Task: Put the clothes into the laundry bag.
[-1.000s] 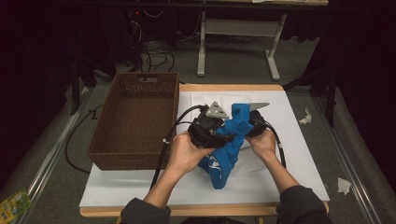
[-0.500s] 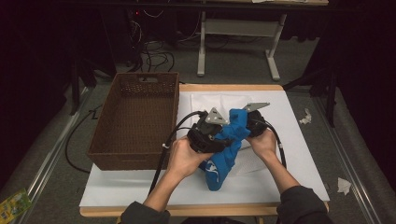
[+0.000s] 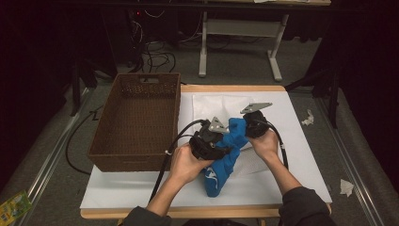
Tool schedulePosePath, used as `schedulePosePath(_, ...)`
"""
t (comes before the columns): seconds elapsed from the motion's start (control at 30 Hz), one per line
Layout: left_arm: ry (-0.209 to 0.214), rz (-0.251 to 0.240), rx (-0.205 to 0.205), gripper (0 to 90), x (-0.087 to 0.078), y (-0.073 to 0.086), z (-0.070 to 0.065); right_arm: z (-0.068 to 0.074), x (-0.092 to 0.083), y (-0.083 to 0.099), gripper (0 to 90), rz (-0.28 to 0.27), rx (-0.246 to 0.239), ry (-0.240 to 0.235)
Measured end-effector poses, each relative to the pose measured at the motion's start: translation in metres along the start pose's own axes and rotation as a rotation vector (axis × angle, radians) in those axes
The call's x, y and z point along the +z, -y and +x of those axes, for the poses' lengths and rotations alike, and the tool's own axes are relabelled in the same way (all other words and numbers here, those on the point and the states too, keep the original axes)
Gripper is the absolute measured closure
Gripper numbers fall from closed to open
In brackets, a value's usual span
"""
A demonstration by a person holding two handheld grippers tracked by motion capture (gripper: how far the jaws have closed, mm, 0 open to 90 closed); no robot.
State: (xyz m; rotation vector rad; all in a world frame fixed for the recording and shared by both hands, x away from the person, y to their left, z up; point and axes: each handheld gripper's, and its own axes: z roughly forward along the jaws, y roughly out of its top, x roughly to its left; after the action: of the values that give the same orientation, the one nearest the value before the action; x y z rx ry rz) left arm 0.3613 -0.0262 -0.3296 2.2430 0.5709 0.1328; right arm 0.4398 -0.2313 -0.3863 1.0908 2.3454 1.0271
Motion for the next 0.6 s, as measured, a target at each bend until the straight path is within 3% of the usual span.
schedulePosePath(0.2, 0.004, 0.012, -0.002, 70.2, 0.006, 0.004, 0.000, 0.000, -0.001, -0.001, 89.6, -0.001, -0.006, 0.002)
schedulePosePath(0.6, 0.001, 0.031, -0.052, 70.1, 0.020, 0.014, 0.005, -0.001, -0.002, -0.002, 89.5, -0.002, 0.004, -0.003)
